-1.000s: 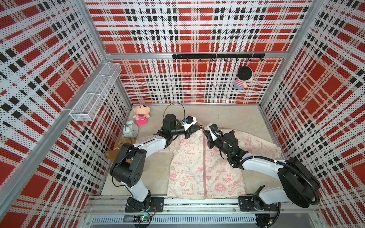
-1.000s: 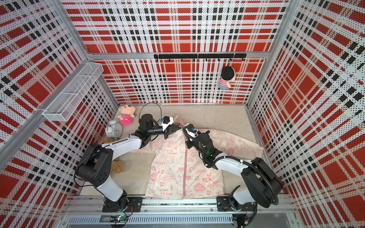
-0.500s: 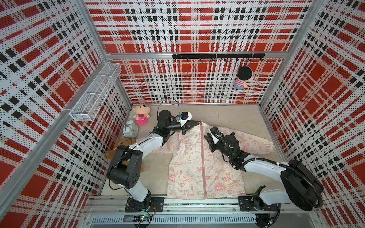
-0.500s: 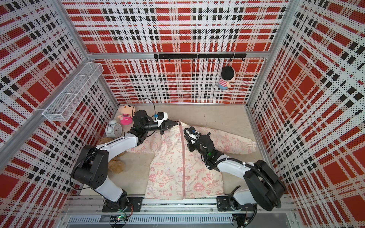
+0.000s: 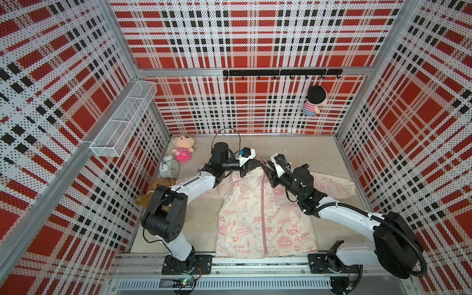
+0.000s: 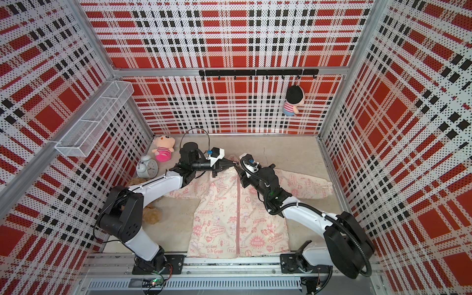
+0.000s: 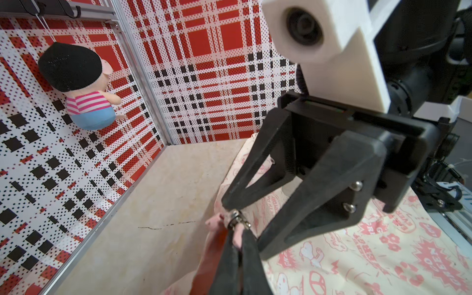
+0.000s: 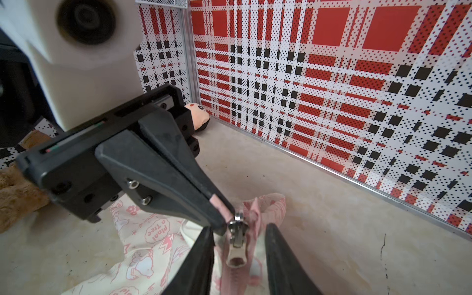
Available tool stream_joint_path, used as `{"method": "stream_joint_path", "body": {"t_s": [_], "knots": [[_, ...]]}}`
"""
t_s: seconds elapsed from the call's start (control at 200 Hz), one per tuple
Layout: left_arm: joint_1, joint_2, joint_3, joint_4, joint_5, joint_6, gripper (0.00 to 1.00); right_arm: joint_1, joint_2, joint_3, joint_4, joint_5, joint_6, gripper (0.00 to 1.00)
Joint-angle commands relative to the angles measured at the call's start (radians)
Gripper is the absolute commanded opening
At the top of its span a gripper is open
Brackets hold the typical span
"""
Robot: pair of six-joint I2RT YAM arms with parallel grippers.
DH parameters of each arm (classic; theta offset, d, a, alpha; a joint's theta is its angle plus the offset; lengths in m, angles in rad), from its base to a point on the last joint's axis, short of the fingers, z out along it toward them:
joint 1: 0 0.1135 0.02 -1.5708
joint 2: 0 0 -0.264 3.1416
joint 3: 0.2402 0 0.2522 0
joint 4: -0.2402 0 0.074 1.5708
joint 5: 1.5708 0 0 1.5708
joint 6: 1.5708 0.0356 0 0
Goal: Unzip the jacket
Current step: Unzip the zipper on the jacket.
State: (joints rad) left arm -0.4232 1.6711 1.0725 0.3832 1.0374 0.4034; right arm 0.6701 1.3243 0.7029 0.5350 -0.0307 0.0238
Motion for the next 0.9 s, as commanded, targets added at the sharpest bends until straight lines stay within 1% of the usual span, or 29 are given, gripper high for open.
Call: {"method": "stream_joint_path", "body": {"t_s": [0.0,0.05,0.085,0.276,0.361,0.476,0.586,0.767,0.892], "knots": [[-0.022,0.014,0.078,-0.235,-0.011,0.187,0.00,-0.006,0.024,0.027,0.008,-0.005,-0.005,0.35],[-0.029,0.027,0.119,-0.360,-0.023,0.276,0.00,-0.005,0.033,0.035,0.006,-0.005,-0.008,0.33],[-0.031,0.033,0.140,-0.418,-0.021,0.310,0.00,-0.006,0.041,0.042,0.000,-0.005,-0.010,0.31],[-0.024,0.032,0.156,-0.469,-0.005,0.350,0.00,-0.005,0.070,0.058,-0.028,0.010,-0.019,0.18],[-0.019,0.036,0.184,-0.530,0.001,0.389,0.00,-0.005,0.070,0.050,-0.029,0.026,-0.021,0.09],[-0.016,0.045,0.226,-0.636,-0.012,0.462,0.00,-0.007,0.072,0.044,-0.040,0.046,-0.024,0.00],[-0.004,0.052,0.260,-0.705,-0.014,0.494,0.00,-0.008,0.076,0.039,-0.053,0.047,-0.023,0.00],[0.001,0.045,0.272,-0.715,-0.017,0.487,0.00,-0.009,0.085,0.020,-0.054,0.043,-0.013,0.00],[0.007,0.047,0.286,-0.722,0.001,0.475,0.00,-0.008,0.094,0.004,-0.053,0.029,-0.004,0.00]]}}
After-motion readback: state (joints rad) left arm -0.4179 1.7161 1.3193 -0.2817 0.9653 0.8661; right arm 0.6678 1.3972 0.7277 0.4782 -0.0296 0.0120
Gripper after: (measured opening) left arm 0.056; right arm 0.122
